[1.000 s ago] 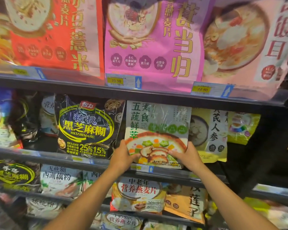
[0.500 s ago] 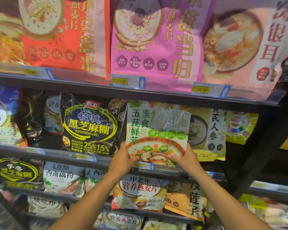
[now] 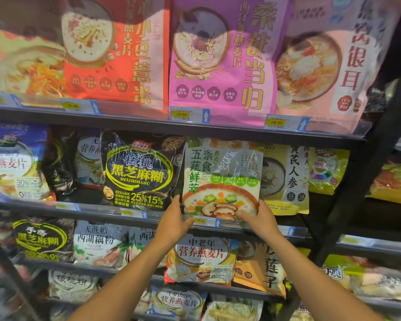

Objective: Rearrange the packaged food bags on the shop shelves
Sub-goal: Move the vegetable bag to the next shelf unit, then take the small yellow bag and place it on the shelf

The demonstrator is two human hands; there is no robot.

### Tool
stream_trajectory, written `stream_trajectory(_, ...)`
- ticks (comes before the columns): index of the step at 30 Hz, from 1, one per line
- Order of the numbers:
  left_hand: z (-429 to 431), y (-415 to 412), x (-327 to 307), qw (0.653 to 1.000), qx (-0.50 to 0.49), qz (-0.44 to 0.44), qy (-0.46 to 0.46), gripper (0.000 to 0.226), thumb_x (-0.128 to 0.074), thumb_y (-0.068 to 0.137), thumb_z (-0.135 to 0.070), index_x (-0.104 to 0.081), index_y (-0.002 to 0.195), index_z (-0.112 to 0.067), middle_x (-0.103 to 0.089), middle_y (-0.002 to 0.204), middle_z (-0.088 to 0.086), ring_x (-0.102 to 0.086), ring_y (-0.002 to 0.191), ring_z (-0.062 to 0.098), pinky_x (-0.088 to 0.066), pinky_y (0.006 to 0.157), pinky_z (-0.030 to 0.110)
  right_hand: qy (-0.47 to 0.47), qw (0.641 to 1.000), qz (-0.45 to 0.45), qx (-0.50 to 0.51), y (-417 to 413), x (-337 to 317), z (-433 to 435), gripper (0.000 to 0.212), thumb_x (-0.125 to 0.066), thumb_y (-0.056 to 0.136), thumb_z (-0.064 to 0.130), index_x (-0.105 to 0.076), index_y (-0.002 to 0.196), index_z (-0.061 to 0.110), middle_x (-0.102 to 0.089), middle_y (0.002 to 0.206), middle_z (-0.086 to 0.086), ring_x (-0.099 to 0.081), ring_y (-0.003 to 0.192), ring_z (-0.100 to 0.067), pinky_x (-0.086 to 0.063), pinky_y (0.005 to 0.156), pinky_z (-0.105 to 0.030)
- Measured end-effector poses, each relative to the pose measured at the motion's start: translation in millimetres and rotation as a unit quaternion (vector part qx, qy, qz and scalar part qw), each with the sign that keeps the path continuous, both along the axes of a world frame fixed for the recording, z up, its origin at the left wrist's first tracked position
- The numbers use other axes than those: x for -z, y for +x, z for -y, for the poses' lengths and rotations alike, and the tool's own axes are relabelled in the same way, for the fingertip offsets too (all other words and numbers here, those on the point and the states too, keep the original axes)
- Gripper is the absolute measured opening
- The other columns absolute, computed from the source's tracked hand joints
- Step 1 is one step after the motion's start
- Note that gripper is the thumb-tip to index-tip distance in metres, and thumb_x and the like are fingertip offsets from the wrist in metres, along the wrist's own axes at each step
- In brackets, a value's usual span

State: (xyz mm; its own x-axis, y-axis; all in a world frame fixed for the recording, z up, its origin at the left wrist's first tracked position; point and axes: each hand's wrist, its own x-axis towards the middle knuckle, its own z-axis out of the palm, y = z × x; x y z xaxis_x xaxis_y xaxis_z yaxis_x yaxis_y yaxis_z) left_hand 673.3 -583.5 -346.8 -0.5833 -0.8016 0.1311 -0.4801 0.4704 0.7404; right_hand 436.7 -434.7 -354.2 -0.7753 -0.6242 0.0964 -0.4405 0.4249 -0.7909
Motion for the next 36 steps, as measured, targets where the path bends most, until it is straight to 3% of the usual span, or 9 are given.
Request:
stream_trajectory(4,-9.2,25.7,12.8,0.991,0.012,0.060,-0.119,0.087,-0.075,0.088,-0.047,-0.029,0.158,-0.023,-0.043,0.158,-0.001,-0.040,0.146,0.024,-0.043,0.115,0.044,0.037,0.995,-0.089,0.021,26.4,3.9,-23.8,0.077,-0.081,0.080,0.049,-0.049,0.143,0.019,-0.054,0.141,-0.006,-0.046,0.136,-0.029,-0.043,0.111,-0.047)
stream_trajectory(8,-26.8,47.2,28.0,0.965,0.033,0.133,-0.225,0.088,-0.064,0.093,-0.058,-0.019,0.162,-0.028,-0.018,0.170,0.001,-0.009,0.159,0.025,-0.020,0.127,0.046,0.116,0.974,-0.189,0.042,49.8,14.2,-55.3,0.095,-0.072,0.087,0.055,-0.026,0.161,0.017,-0.024,0.168,-0.006,-0.020,0.156,-0.026,-0.025,0.124,-0.045)
stream_trajectory(14,-55.1,61.5,48.7,0.952,0.059,0.158,-0.254,0.093,-0.059,0.092,-0.064,-0.011,0.164,-0.029,-0.007,0.173,0.003,0.000,0.160,0.027,-0.014,0.128,0.049,0.177,0.947,-0.268,0.026,76.5,25.9,-99.5,0.093,-0.069,0.087,0.059,-0.025,0.161,0.022,-0.020,0.170,-0.006,-0.016,0.157,-0.027,-0.022,0.126,-0.048)
stream_trajectory(26,-112.8,33.1,66.4,0.951,0.124,0.133,-0.248,0.091,-0.057,0.092,-0.067,-0.015,0.163,-0.030,-0.011,0.172,0.001,-0.004,0.160,0.026,-0.015,0.126,0.047,0.194,0.950,-0.237,0.053,80.4,40.4,-176.6,0.092,-0.067,0.086,0.065,-0.028,0.160,0.026,-0.023,0.169,0.000,-0.021,0.155,-0.021,-0.026,0.125,-0.044)
stream_trajectory(32,-167.6,-16.1,72.2,0.938,0.171,0.114,-0.281,0.087,-0.059,0.090,-0.068,-0.031,0.160,-0.025,-0.023,0.169,0.006,-0.018,0.157,0.032,-0.026,0.123,0.051,0.206,0.947,-0.229,0.088,51.8,48.8,-245.8,0.090,-0.064,0.086,0.067,-0.030,0.160,0.026,-0.025,0.168,-0.001,-0.020,0.155,-0.024,-0.025,0.125,-0.046)
stream_trajectory(36,-220.0,-68.7,73.3,0.925,0.227,0.119,-0.280,0.087,-0.055,0.093,-0.067,-0.020,0.163,-0.028,-0.010,0.172,0.003,-0.007,0.159,0.029,-0.020,0.127,0.050,0.215,0.947,-0.207,0.121,23.2,50.8,-310.3,0.089,-0.062,0.089,0.066,-0.024,0.161,0.030,-0.019,0.170,0.001,-0.017,0.157,-0.024,-0.026,0.124,-0.045)
